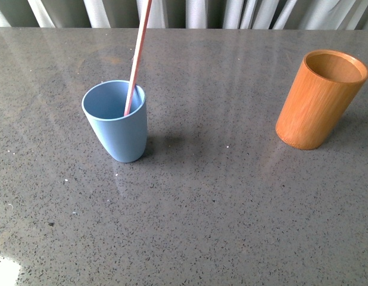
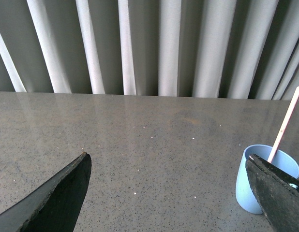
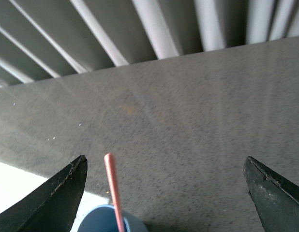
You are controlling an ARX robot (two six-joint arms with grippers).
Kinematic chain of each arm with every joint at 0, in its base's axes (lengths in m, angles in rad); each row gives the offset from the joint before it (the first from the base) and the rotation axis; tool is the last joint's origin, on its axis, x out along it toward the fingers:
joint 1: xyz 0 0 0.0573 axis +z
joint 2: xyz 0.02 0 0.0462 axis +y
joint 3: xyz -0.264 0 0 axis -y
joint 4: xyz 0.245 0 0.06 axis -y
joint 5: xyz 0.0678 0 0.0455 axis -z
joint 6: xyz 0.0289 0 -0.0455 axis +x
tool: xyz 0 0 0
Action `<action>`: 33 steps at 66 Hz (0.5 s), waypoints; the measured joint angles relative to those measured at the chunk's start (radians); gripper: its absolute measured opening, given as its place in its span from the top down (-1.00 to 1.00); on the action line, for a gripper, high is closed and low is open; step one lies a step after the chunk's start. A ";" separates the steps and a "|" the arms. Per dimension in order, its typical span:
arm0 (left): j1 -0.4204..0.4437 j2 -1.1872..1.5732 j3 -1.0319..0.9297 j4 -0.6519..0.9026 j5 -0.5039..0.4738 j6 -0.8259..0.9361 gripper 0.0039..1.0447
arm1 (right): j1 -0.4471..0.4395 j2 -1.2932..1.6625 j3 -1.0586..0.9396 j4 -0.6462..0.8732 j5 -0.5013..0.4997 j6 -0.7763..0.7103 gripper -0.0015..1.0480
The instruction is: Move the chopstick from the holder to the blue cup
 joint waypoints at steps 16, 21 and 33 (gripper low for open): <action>0.000 0.000 0.000 0.000 0.000 0.000 -0.83 | -0.118 -0.259 -0.224 0.092 0.057 -0.108 -0.80; 0.000 0.000 0.000 0.000 0.000 0.000 -0.83 | -0.159 -0.338 -0.355 0.277 0.093 -0.258 -0.54; 0.000 0.000 0.000 0.000 0.000 0.000 -0.83 | -0.257 -0.492 -0.586 0.387 0.019 -0.406 0.09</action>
